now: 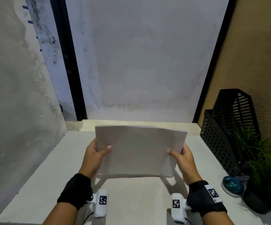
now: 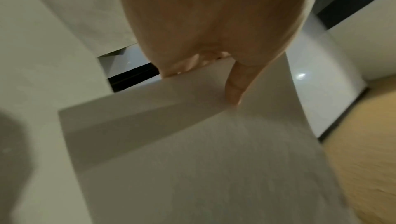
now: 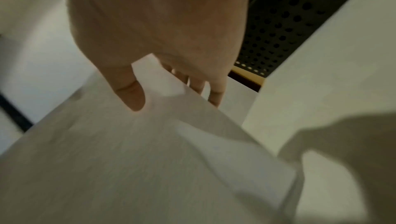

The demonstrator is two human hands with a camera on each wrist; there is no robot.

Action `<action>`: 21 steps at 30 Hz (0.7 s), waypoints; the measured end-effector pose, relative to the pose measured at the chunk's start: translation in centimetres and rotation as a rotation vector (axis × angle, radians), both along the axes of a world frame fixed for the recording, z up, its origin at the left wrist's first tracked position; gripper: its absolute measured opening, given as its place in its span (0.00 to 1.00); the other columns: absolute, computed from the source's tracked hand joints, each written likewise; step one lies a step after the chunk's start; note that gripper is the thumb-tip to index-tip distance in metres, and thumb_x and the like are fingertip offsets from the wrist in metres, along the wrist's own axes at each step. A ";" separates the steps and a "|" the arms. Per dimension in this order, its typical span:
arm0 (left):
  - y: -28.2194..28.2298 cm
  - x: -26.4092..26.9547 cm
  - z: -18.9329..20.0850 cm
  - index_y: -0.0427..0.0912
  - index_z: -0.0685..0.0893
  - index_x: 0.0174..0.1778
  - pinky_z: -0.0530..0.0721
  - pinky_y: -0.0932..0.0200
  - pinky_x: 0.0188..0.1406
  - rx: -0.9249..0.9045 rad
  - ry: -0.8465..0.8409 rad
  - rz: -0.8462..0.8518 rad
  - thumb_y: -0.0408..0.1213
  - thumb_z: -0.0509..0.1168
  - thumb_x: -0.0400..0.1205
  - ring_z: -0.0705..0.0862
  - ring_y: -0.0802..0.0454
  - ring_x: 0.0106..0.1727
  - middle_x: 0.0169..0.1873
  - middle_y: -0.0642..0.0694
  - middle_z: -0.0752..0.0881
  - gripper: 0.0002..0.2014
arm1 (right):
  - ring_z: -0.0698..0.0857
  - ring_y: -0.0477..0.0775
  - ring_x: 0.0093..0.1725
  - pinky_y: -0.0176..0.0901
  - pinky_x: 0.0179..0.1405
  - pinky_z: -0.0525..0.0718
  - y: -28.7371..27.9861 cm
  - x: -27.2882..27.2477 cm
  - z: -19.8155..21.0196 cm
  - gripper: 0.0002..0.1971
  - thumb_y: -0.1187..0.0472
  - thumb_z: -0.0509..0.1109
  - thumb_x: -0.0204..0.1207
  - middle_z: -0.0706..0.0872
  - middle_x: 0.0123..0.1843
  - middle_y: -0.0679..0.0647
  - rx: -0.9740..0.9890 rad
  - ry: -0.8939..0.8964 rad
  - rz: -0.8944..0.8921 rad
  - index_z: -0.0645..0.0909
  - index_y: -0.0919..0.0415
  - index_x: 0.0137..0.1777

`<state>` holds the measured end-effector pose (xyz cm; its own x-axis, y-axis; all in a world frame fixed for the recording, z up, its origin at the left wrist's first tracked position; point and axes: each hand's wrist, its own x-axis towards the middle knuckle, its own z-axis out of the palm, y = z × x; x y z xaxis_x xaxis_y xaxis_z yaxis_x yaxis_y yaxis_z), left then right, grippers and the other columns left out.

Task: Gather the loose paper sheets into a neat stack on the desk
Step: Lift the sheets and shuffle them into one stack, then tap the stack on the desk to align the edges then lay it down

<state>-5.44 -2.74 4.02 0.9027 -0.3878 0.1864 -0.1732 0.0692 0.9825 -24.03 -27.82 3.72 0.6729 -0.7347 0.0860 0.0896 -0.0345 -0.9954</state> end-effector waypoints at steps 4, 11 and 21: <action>0.1 -0.9 5.7 0.55 0.84 0.56 0.86 0.67 0.41 0.073 -0.307 -0.011 0.26 0.68 0.85 0.88 0.66 0.46 0.45 0.60 0.91 0.16 | 0.64 0.47 0.84 0.50 0.80 0.64 1.1 -0.2 3.0 0.51 0.52 0.83 0.72 0.66 0.84 0.46 -0.465 0.037 -0.163 0.53 0.42 0.87; -1.7 -2.2 11.9 0.49 0.80 0.49 0.75 0.41 0.56 0.492 -0.985 0.063 0.36 0.62 0.81 0.80 0.46 0.46 0.41 0.54 0.83 0.04 | 0.85 0.52 0.65 0.58 0.68 0.82 4.3 2.2 9.3 0.37 0.62 0.75 0.68 0.87 0.64 0.47 -0.884 0.040 0.002 0.69 0.44 0.78; -2.6 -1.1 10.6 0.48 0.68 0.79 0.61 0.35 0.83 0.233 -0.762 0.390 0.42 0.81 0.69 0.66 0.43 0.83 0.79 0.44 0.71 0.43 | 0.91 0.60 0.47 0.56 0.50 0.90 4.9 3.6 9.1 0.17 0.74 0.70 0.76 0.93 0.47 0.55 -0.443 -0.126 0.016 0.87 0.47 0.45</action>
<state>-6.51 -5.32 14.65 0.6416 -0.1813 0.7454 -0.7553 -0.3192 0.5725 -20.41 -22.97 12.83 0.6478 -0.5986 0.4712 0.2132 -0.4514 -0.8665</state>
